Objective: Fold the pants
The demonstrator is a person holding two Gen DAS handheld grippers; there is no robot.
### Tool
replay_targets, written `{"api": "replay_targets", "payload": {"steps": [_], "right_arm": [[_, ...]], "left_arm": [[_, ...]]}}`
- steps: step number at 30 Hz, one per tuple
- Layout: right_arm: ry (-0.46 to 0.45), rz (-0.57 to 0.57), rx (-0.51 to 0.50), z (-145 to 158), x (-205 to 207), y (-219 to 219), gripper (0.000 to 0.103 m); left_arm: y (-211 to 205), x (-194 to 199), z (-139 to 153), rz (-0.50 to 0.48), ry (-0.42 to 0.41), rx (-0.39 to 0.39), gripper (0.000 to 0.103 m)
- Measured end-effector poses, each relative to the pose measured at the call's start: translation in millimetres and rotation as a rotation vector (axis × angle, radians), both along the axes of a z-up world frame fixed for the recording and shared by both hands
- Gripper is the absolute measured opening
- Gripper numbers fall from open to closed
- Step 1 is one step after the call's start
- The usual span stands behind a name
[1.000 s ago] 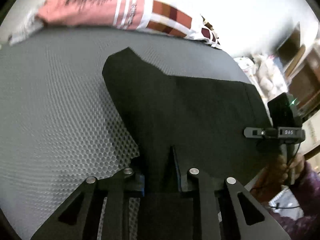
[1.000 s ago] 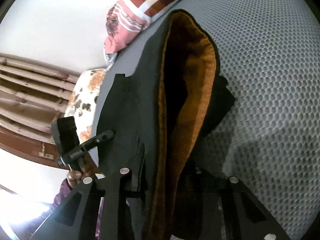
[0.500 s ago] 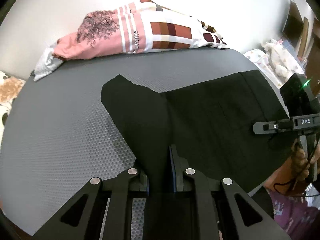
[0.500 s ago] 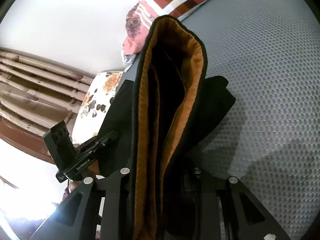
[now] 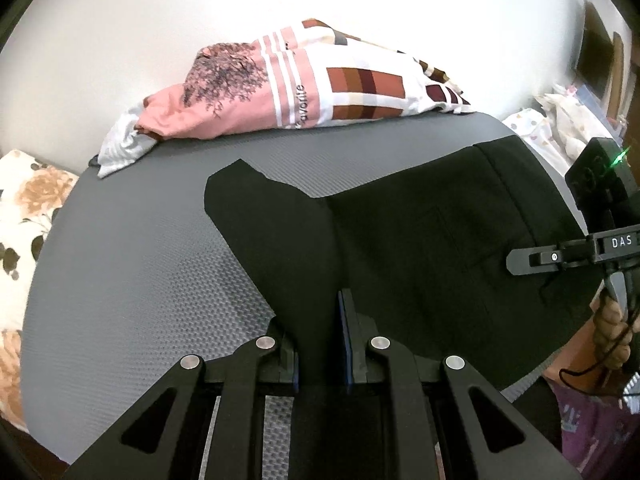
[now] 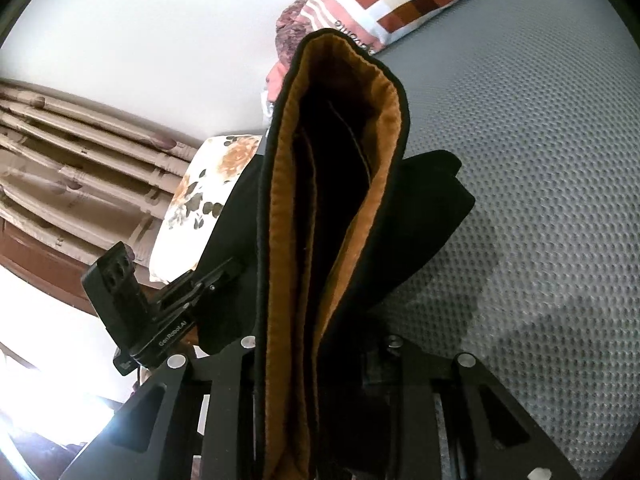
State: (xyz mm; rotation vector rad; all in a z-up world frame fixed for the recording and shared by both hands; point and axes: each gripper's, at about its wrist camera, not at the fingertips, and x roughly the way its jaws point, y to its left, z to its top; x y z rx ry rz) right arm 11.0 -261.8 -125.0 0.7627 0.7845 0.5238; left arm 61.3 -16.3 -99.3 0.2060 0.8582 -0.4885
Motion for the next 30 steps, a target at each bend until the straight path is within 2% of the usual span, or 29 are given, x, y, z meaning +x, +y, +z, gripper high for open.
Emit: {"api": "replay_targets", "payload": {"steps": [16,30], "right_arm": [[-0.021,0.046,-0.020,13.8,13.0,25.2,0.024],[-0.044,0.090,-0.026,31.4,56.5,57.3,0.024]], "left_arm": [[29.0,12.9,16.3,0.066,-0.059,0.011,0.015],[65.6,50.5,22.8,0.135,-0.100,0.022,0.015]]}}
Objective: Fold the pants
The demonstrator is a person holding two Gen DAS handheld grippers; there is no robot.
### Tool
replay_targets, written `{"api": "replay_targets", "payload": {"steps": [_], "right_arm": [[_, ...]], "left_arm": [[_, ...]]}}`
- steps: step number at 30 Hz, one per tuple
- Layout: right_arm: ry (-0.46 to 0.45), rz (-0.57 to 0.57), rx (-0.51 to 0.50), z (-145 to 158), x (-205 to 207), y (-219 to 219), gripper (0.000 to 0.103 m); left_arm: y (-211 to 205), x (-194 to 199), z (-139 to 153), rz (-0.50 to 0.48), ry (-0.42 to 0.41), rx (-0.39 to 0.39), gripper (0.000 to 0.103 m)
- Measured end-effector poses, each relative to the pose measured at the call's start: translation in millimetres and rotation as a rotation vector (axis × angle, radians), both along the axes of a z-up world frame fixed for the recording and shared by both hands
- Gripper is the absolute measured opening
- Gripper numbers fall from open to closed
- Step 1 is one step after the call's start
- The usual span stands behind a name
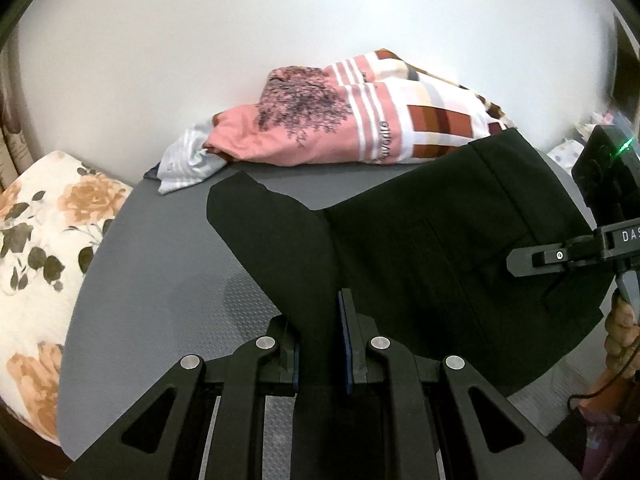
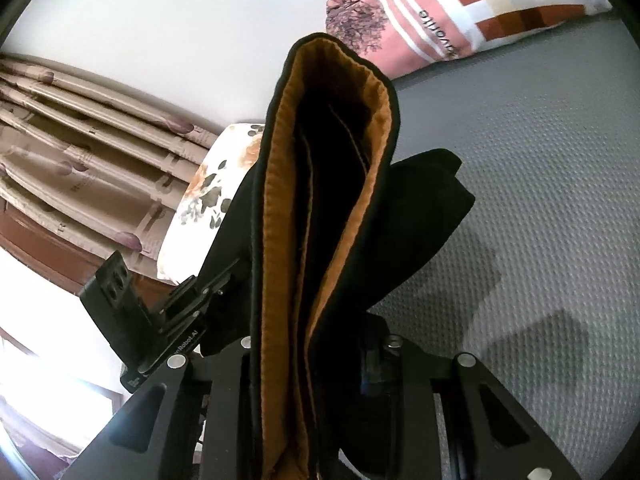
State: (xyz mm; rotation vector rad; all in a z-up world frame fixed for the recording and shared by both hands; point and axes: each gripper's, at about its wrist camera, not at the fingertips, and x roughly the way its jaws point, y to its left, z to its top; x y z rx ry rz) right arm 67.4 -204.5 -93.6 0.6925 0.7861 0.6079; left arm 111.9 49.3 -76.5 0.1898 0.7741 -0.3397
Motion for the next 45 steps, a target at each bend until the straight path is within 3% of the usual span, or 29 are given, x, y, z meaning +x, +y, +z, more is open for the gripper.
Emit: {"api": "replay_targets", "payload": {"steps": [22,33,40,45], "right_arm": [[-0.025,0.036,0.018,16.3,137.0,41.6,0.024],[0.001,0.009,0.057,4.8,168.8,47.8,0.024],[0.041,-0.018,0.090,-10.9,186.5,40.8,0.024],[0.061,-0.037,0.088,-17.9,184.2,34.3,0.024]], "left_arm": [[51.8,126.4,-15.8,0.106,-0.045,0.027,0.015],[68.3,176.3,-37.5,0.139,-0.016,0.037,0.015],[76.5,187.4,-55.5,0.156,0.006,0.039,0.015],[82.9,191.0,-69.8,0.180,0.011,0.057,0.021]]}}
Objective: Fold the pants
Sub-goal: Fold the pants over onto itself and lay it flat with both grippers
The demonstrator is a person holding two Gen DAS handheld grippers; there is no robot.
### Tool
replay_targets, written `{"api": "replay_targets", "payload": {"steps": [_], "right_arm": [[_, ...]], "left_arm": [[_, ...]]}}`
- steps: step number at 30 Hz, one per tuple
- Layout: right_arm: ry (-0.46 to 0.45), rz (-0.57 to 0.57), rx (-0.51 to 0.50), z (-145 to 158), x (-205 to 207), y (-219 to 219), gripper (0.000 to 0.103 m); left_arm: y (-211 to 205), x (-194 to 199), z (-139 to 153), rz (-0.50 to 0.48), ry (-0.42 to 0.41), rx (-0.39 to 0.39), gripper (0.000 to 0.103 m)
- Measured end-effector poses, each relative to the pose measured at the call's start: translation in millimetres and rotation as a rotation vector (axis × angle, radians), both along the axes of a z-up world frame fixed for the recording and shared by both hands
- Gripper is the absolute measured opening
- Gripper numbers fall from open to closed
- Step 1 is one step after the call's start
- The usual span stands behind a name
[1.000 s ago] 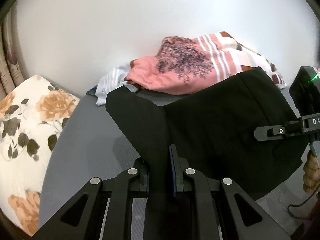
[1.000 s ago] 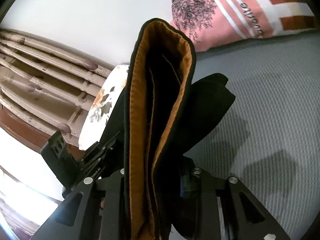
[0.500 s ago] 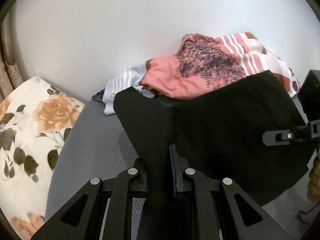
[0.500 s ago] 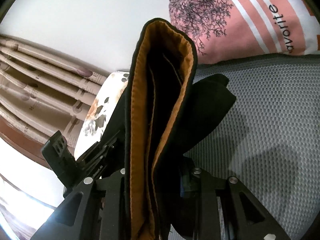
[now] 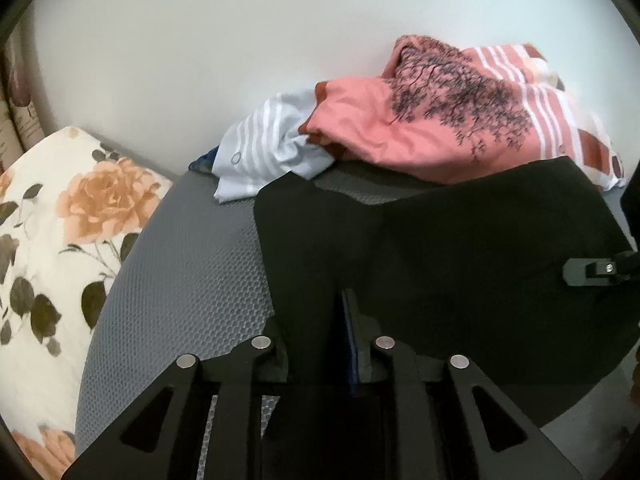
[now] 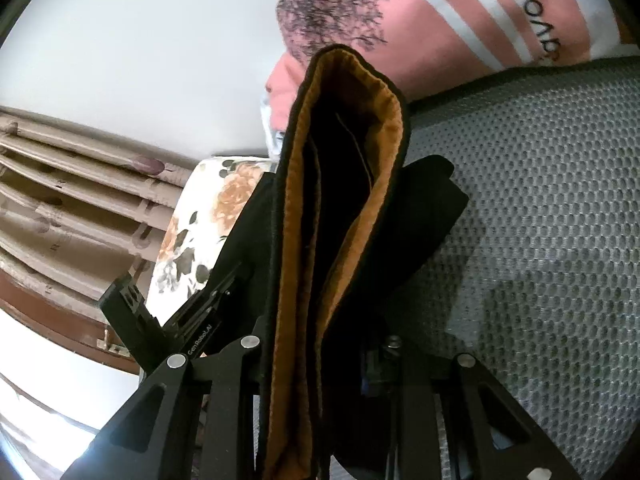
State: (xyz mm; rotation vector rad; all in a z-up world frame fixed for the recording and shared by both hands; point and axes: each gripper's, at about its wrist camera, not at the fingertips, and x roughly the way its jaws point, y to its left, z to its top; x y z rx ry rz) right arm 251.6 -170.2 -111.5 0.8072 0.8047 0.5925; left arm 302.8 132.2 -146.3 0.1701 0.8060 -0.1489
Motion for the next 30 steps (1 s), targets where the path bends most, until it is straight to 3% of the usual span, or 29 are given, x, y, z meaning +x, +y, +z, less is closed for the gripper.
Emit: {"api": "replay_targets", "payload": {"steps": [2,6,7,9,12,19,25,30], "right_arm": [[0.010,-0.010,-0.003,-4.2,-2.8,-2.3,0.024],[0.035,-0.028,-0.041,-15.1,-4.1,-6.8,0.025],[0.039,-0.030,-0.052,-18.1,-4.7,-7.2,0.026],[0.035,-0.036,-0.084,-23.8,-3.8,-9.3,0.031],[0.003,-0.041,-0.153,-20.8,-5.6,-5.6,0.033],[-0.101,-0.113,-0.413,-9.2,-13.1,23.0,0.041],[-0.156,-0.148,-0.548,-2.4,-15.9,43.4,0.064],[-0.185,-0.199,-0.593,0.4,-24.2,45.2,0.065]], "left_arm": [[3.4,1.5,-8.0,0.012,0.012,0.002,0.024],[9.0,2.4,-22.9,0.049,0.017,0.030,0.046],[10.6,2.4,-26.4,0.055,0.019,0.030,0.047],[13.2,1.6,-29.1,0.082,0.006,0.044,0.068],[16.5,-0.9,-31.3,0.130,-0.039,0.093,0.085],[16.3,-7.2,-30.4,0.143,-0.072,0.110,0.087],[16.5,-10.9,-29.1,0.146,-0.085,0.109,0.089],[25.8,-10.9,-28.2,0.168,-0.077,0.057,0.090]]}}
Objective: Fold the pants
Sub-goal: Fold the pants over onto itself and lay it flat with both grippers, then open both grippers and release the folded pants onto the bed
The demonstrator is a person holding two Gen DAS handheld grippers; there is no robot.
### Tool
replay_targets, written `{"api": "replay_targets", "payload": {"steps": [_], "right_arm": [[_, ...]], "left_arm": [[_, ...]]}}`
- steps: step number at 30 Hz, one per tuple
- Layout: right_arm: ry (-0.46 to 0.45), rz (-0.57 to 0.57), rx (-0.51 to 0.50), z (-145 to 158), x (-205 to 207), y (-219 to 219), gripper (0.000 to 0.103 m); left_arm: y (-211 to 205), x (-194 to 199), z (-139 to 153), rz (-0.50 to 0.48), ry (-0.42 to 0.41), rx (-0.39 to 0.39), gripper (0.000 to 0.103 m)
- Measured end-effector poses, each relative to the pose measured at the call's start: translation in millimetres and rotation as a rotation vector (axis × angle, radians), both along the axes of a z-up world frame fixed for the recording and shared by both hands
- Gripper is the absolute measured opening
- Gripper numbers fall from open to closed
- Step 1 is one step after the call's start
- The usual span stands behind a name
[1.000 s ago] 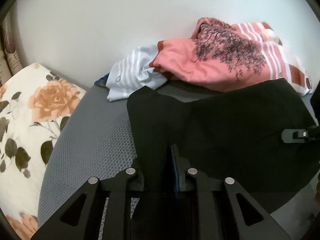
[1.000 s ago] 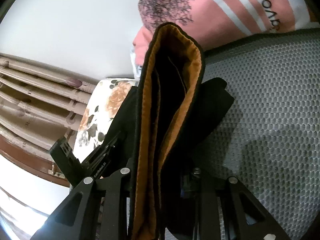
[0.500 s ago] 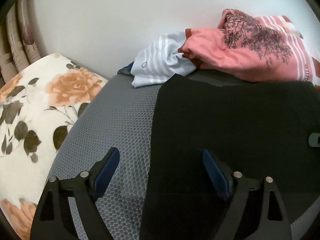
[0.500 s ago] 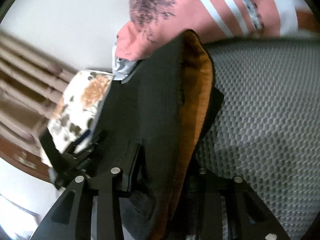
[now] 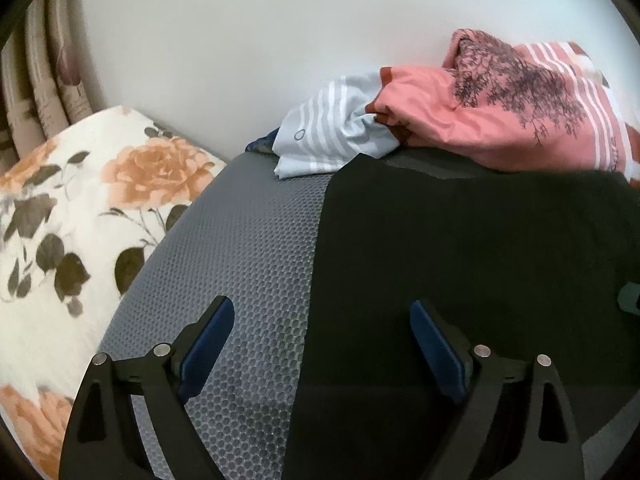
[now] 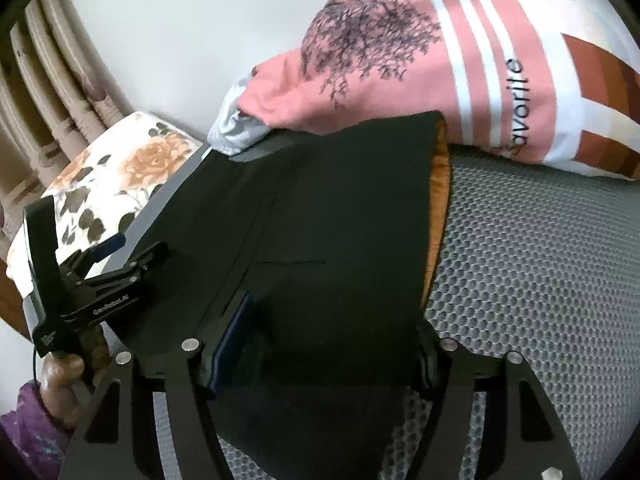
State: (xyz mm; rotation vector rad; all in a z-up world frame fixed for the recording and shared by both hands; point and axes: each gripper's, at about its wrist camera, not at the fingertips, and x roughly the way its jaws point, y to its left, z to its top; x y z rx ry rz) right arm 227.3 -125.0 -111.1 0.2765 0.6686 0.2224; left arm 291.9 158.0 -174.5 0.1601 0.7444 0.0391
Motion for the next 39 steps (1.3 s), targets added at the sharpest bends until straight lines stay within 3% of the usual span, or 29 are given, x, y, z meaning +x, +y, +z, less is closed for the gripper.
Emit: {"api": "replay_targets", "payload": {"steps": [3,5,8,22,39], "right_arm": [[-0.018,-0.054,0.015,0.6,-6.9,-4.4,0.071],[-0.034,-0.093,0.007,1.7,-13.5,-5.7,0.088],[-0.074,-0.118,-0.023,6.1,-22.6,-0.3,0.095],[-0.128,-0.168,-0.150,12.7,-50.7,22.7,0.096],[-0.148,-0.179,-0.147,40.6,-91.4,31.6,0.100]], "left_arm": [[1.9,-2.2,1.5,0.007,-0.009,-0.014,0.090],[0.2,-5.4,3.0,0.009,-0.022,-0.009,0.090],[-3.1,-11.3,4.7,-0.003,-0.035,-0.015,0.090],[-18.7,-50.7,15.9,-0.019,-0.069,-0.049,0.090],[-29.7,-97.7,51.6,-0.029,-0.182,-0.067,0.097]]}}
